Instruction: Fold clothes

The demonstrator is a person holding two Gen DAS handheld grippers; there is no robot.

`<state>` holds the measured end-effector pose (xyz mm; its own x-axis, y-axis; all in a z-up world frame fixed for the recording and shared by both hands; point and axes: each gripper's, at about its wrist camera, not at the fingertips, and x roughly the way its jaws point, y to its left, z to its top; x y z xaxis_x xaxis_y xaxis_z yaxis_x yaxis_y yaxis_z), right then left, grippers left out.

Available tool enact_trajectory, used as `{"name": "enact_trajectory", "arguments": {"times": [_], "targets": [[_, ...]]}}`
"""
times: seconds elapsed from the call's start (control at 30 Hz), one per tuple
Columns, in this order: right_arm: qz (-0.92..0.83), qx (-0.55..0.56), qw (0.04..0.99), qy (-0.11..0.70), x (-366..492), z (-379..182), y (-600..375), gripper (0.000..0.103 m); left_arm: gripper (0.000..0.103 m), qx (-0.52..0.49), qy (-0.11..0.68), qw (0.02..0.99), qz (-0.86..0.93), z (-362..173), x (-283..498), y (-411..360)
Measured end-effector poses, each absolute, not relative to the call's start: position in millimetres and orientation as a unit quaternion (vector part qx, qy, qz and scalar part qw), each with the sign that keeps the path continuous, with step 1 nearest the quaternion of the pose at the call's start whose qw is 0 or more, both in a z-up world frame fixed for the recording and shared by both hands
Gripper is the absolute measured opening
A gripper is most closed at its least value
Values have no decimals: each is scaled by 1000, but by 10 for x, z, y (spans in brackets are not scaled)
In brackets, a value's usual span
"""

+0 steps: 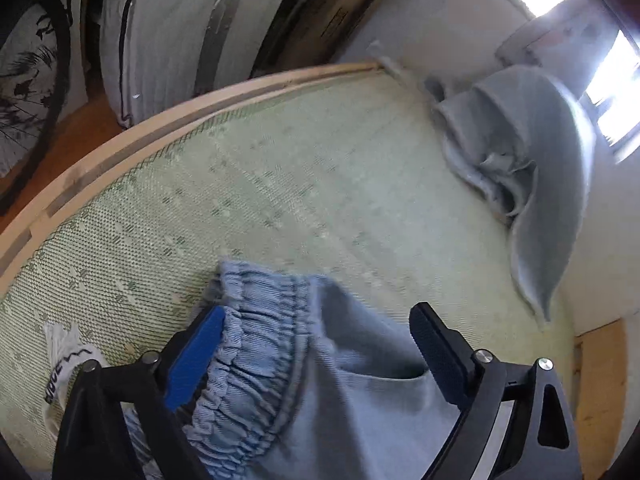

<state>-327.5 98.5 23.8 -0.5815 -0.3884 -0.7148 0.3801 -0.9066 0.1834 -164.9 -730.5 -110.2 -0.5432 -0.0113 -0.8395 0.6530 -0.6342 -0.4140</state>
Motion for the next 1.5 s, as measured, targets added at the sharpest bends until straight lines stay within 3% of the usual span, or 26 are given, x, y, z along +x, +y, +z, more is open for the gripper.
{"name": "enact_trajectory", "arguments": {"times": [0.07, 0.33, 0.43, 0.67, 0.87, 0.97, 1.1, 1.13, 1.5], "targets": [[-888, 412, 205, -4, -3438, 133, 1055, 92, 74, 461, 360, 223, -780, -1215, -1687, -7305], [-889, 422, 176, -35, -3810, -147, 1349, 92, 64, 468, 356, 213, -780, -1158, -1706, -7351], [-890, 422, 169, -31, -3884, -219, 1413, 92, 45, 482, 347, 203, -779, -1127, -1746, -7335], [-889, 423, 170, -39, -3963, -350, 1453, 92, 48, 510, 330, 186, -772, -1091, -1841, -7314], [-887, 426, 177, -7, -4058, -381, 1335, 92, 50, 474, 345, 226, -778, -1209, -1895, -7380], [-885, 429, 180, -2, -4190, -402, 1354, 92, 36, 464, 338, 239, -783, -1169, -1857, -7359], [-886, 433, 158, -44, -4468, -515, 1542, 92, 27, 439, 329, 245, -799, -1072, -1753, -7293], [-886, 435, 153, -52, -4542, -552, 1587, 92, 9, 434, 326, 247, -803, -1044, -1729, -7278], [-844, 509, 115, -126, -5443, -1212, 1896, 89, 6, 421, 321, 244, -812, -1028, -1675, -7131]]}}
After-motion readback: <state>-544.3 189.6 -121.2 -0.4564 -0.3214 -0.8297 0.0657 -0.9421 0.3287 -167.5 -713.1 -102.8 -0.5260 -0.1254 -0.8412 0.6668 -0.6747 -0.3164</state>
